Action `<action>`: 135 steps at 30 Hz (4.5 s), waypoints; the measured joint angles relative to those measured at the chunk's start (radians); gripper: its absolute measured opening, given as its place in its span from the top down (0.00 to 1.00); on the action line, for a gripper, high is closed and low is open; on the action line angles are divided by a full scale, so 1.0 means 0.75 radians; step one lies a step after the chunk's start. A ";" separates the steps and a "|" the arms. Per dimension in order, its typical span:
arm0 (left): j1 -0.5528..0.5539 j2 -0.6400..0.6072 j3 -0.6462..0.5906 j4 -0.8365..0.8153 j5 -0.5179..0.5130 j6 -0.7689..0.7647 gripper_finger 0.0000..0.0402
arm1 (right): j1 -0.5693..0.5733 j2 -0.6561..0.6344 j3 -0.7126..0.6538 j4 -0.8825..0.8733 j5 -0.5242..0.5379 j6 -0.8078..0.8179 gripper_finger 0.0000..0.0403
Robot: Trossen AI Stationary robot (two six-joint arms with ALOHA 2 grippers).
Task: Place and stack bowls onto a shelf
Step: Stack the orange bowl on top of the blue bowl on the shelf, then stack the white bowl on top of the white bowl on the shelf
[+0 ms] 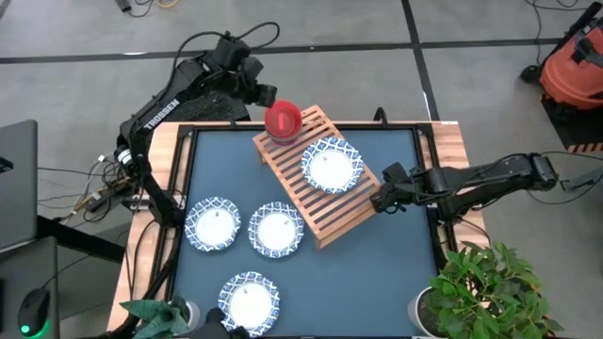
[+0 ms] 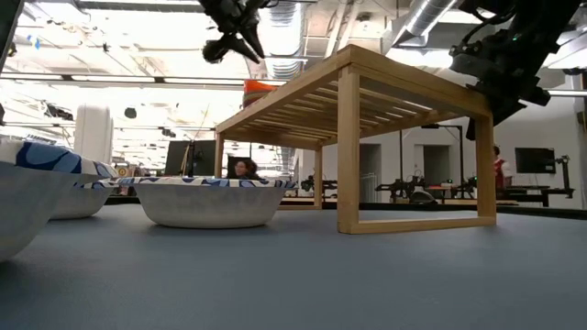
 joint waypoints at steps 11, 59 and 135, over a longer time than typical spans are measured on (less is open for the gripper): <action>0.013 0.108 -0.001 -0.022 0.116 0.100 1.00 | 0.000 -0.001 0.000 0.003 -0.019 0.000 0.91; -0.406 -0.288 -0.133 -0.295 0.170 0.299 0.92 | 0.000 0.000 0.000 0.005 -0.046 -0.002 0.91; -1.411 -0.287 -1.409 0.201 -0.234 -0.910 0.99 | -0.001 0.001 -0.001 0.005 -0.051 -0.015 0.91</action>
